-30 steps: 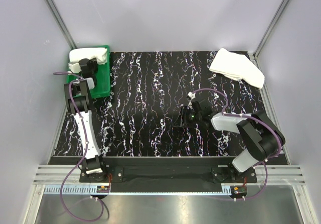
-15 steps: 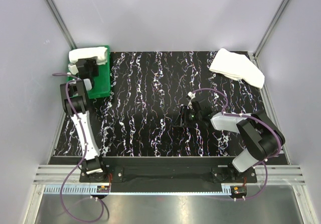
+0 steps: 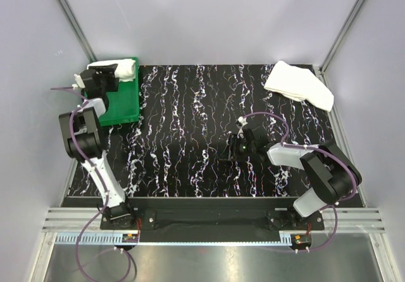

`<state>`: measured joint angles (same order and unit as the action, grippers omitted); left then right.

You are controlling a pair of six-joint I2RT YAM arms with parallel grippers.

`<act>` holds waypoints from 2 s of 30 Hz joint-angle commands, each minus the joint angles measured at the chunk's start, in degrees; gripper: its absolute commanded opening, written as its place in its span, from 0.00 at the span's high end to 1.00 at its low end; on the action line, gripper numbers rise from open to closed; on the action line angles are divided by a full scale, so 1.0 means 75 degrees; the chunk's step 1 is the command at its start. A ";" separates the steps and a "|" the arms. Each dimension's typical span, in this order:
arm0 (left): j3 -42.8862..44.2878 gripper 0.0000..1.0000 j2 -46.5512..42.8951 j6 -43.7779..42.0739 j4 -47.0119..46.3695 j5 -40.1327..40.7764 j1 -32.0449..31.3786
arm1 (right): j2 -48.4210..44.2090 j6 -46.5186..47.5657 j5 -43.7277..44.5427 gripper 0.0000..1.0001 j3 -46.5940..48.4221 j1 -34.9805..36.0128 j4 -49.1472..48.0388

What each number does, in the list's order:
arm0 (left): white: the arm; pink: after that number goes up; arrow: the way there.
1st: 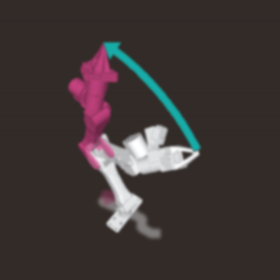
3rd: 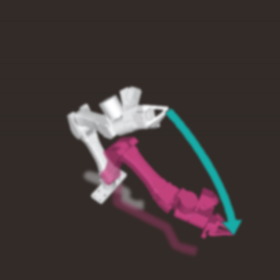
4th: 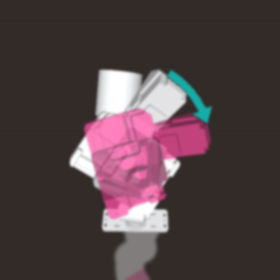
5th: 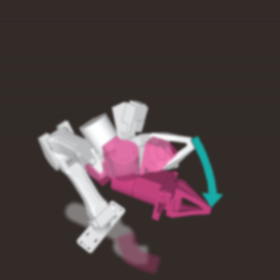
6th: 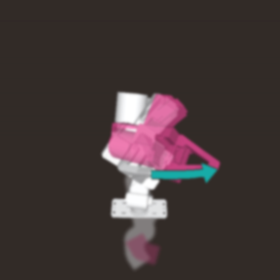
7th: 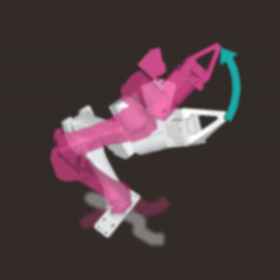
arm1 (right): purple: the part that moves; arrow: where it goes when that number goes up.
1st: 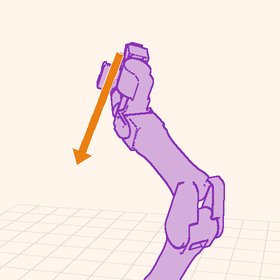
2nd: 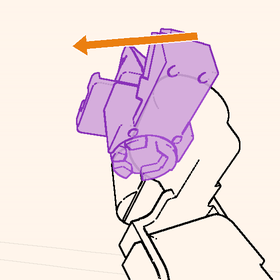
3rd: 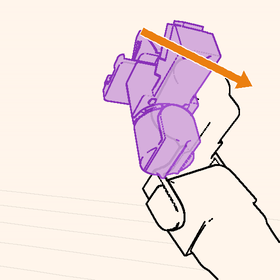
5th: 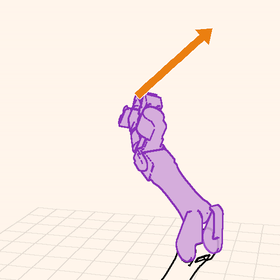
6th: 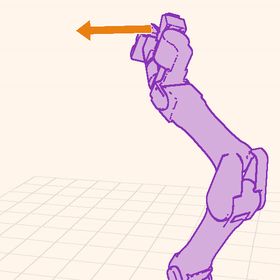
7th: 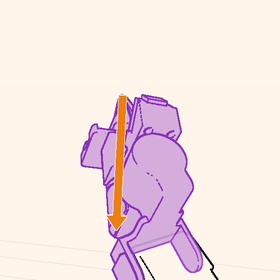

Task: Roll the towels
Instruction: Place the rolled towel into the container, then move the towel to the center of the board

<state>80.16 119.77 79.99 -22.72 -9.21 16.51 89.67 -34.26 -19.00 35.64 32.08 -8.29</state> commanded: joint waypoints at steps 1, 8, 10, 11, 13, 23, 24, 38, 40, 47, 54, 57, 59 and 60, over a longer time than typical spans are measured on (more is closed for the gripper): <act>-0.0374 0.29 -0.1212 -0.0702 -0.0123 -0.1649 -0.0021 | -0.0307 0.0139 0.0155 0.54 -0.0111 -0.0046 -0.0136; -0.3113 0.28 -0.5135 -0.2840 0.1276 -0.2148 -0.0689 | -0.0962 0.0243 0.1007 0.41 0.0391 -0.0081 0.0763; -0.3304 0.27 -0.6537 -0.3851 0.2426 -0.1554 -0.1260 | -0.1255 0.0442 0.1710 0.19 0.1362 -0.0140 0.1957; -0.3375 0.27 -0.6976 -0.4807 0.3441 -0.1340 -0.1461 | -0.1291 0.0513 0.2410 0.13 0.1772 -0.0186 0.2298; -0.3550 0.25 -0.8133 -0.5482 0.4408 -0.0988 -0.1790 | -0.1048 0.0735 0.3000 0.02 0.3153 -0.0548 0.3329; -0.4829 0.19 -1.1526 -0.7713 0.7716 -0.0131 -0.2013 | 0.2889 0.0971 0.3448 0.01 0.8768 -0.3220 0.6447; -0.4794 0.19 -1.1620 -0.7781 0.7705 -0.0375 -0.2049 | 0.3194 0.0936 0.3378 0.02 0.9445 -0.3384 0.6554; -0.4922 0.14 -1.1211 -0.7817 0.7553 -0.0166 -0.2155 | 0.4558 0.0128 0.2840 0.06 0.9564 -0.6326 0.6537; -0.4934 0.14 -1.1153 -0.7817 0.7529 -0.0260 -0.2166 | 0.4113 0.0010 0.2373 0.06 0.8951 -0.6888 0.6229; -0.4969 0.14 -1.1070 -0.7829 0.7506 -0.0365 -0.2459 | 0.3653 -0.0494 0.1785 0.08 0.7413 -0.7944 0.5115; -0.4969 0.14 -1.0883 -0.7841 0.7518 -0.0365 -0.2612 | 0.3993 -0.0740 0.1842 0.13 0.7552 -0.8308 0.4447; -0.4981 0.14 -1.0824 -0.7841 0.7529 -0.0354 -0.2612 | 0.3947 -0.0577 0.2334 0.15 0.7811 -0.8331 0.4306; -0.4969 0.14 -1.0766 -0.7841 0.7529 -0.0365 -0.2612 | 0.3830 -0.0425 0.2800 0.15 0.7811 -0.8331 0.4025; -0.4981 0.14 -1.0742 -0.7841 0.7529 -0.0365 -0.2612 | 0.3737 -0.0378 0.3024 0.16 0.7799 -0.8331 0.3896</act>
<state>42.61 38.81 22.26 35.09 -11.11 -2.81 120.84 -36.25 -4.10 91.61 -27.86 27.11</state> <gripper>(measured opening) 0.853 0.849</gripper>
